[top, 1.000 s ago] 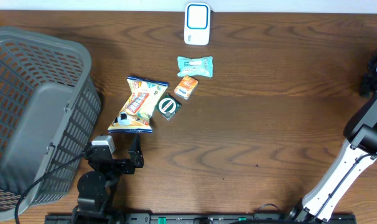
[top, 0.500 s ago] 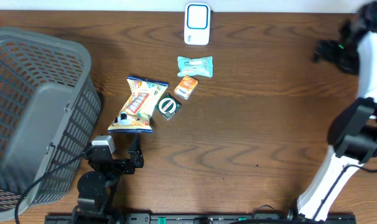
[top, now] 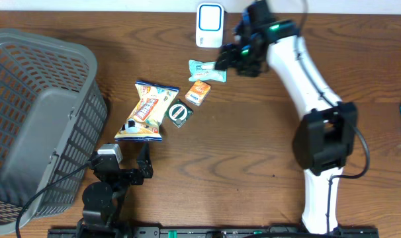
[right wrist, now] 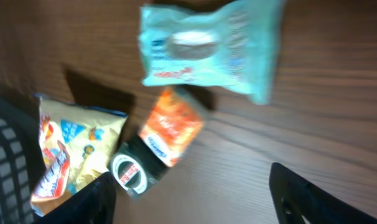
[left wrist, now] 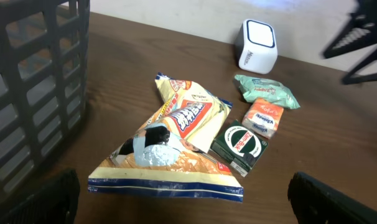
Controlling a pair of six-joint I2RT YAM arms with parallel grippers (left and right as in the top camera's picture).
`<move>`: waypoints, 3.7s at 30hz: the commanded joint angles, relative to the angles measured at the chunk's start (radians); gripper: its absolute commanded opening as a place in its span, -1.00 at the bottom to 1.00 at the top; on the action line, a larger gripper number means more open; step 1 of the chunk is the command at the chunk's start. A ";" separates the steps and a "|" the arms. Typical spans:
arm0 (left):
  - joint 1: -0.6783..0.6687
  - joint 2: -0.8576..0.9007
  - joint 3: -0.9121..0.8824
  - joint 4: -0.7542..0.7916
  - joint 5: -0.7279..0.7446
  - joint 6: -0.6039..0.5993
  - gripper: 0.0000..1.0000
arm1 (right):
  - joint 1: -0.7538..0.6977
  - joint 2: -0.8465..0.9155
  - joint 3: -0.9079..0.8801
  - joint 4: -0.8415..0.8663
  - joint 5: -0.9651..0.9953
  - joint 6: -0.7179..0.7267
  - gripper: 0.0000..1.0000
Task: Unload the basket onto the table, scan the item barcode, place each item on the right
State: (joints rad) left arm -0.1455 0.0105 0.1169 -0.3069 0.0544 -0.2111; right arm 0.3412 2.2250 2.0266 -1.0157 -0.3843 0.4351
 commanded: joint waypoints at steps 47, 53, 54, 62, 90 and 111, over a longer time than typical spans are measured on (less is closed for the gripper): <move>0.005 -0.004 -0.017 -0.021 0.010 -0.005 0.95 | -0.162 0.152 -0.270 -0.299 -1.047 -1.255 -0.98; 0.005 -0.004 -0.017 -0.021 0.010 -0.005 0.95 | -0.175 0.152 -0.280 -0.687 -1.034 -1.795 -0.98; 0.005 -0.005 -0.017 -0.021 0.010 -0.005 0.95 | -0.170 0.150 -0.292 -0.687 -1.026 -1.801 -0.98; 0.005 -0.004 -0.017 -0.021 0.010 -0.005 0.96 | -0.133 0.147 -0.452 -0.687 -1.003 -1.865 -0.98; 0.005 -0.004 -0.017 -0.021 0.010 -0.005 0.96 | -0.051 -0.352 -1.030 -0.687 -1.055 -1.924 -0.97; 0.005 -0.004 -0.017 -0.021 0.010 -0.005 0.95 | -0.053 -0.385 -0.959 -0.042 -1.107 -1.921 -0.98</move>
State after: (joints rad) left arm -0.1455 0.0105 0.1169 -0.3069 0.0547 -0.2123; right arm 0.2802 1.8557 1.0122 -1.1027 -1.4868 -1.5593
